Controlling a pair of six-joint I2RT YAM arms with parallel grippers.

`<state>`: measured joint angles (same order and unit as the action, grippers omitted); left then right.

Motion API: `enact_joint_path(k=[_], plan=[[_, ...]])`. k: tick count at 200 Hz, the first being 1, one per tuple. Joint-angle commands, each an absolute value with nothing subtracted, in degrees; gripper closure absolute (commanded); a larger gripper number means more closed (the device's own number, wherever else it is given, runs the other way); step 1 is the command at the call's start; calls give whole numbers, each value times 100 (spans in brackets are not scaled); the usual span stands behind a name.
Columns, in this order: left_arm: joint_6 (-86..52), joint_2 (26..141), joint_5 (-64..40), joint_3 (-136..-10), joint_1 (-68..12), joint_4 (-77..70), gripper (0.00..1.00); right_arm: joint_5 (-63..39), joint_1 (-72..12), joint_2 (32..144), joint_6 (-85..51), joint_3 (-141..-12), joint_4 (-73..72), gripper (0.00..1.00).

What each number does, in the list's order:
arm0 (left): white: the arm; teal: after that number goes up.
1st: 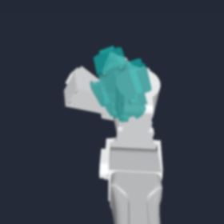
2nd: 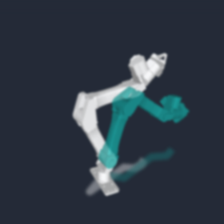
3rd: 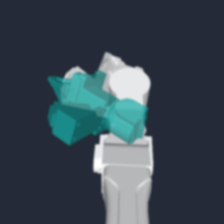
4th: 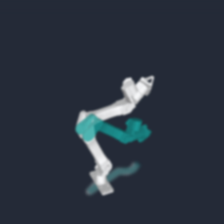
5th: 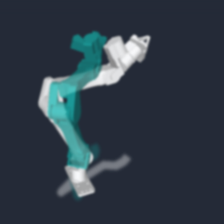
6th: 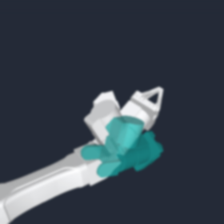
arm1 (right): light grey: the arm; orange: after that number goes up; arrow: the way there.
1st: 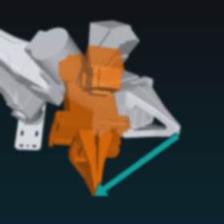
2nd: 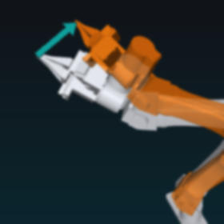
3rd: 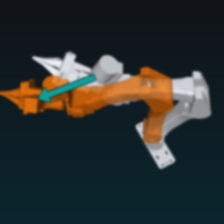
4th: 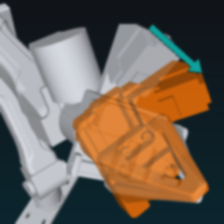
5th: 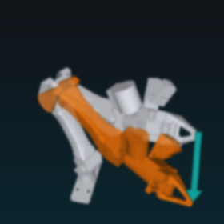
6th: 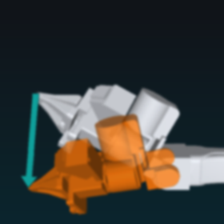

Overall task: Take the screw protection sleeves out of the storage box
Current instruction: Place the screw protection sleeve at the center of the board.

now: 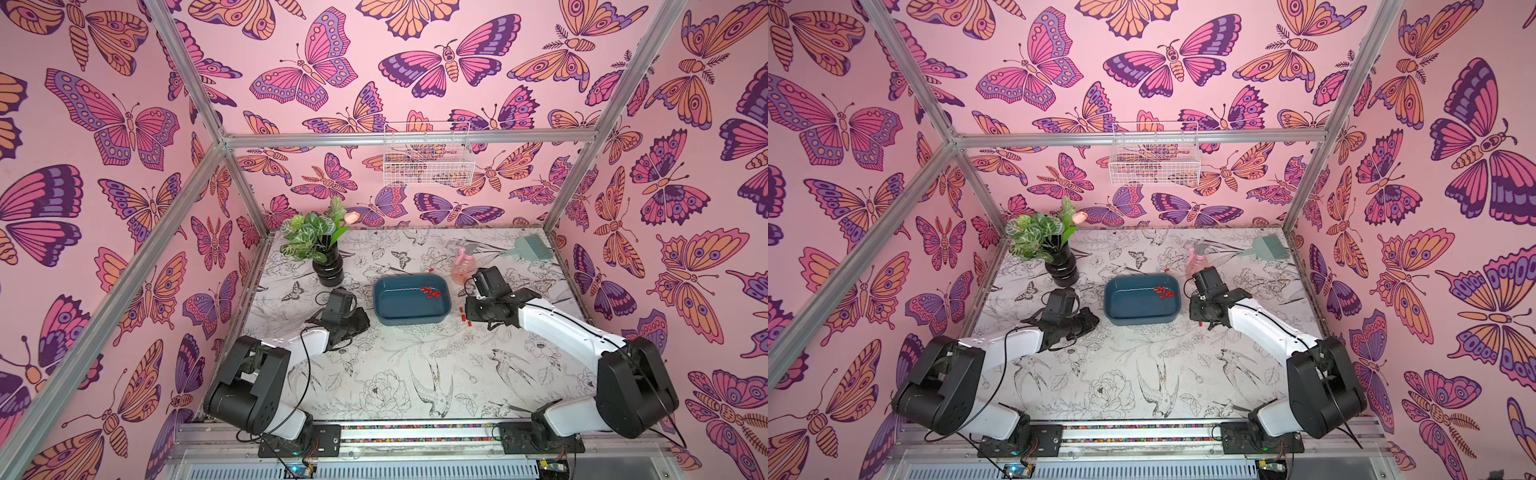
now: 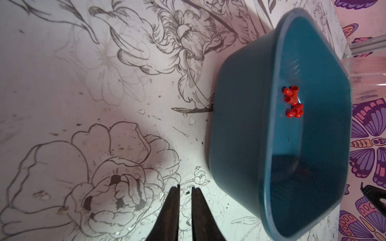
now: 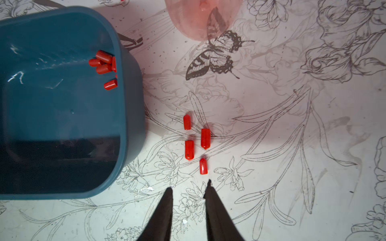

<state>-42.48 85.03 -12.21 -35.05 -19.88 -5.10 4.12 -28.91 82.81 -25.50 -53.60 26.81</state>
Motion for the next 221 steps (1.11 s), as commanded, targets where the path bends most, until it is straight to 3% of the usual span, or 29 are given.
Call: enact_joint_path(k=[1, 106, 168, 197, 221], plan=[[-4199, 8312, -1178, -3537, -1946, -475, 83, 35, -2854, 8151, -2524, -5670, 2791, 66], [-4299, 7538, -1144, -3228, -1864, -492, 82, -303, -3165, 8331, -2501, -6441, 3134, 62], [-4421, 7119, -1057, -2997, -1861, -760, 81, 1, -3509, 8783, -2386, -7180, 3595, 32], [-4388, 7097, -1091, -2995, -1849, -821, 81, 168, -3626, 9289, -2391, -7588, 3642, 34], [-4377, 7139, -1129, -3014, -1829, -903, 81, 267, -3745, 9666, -2417, -7891, 3565, 46]])
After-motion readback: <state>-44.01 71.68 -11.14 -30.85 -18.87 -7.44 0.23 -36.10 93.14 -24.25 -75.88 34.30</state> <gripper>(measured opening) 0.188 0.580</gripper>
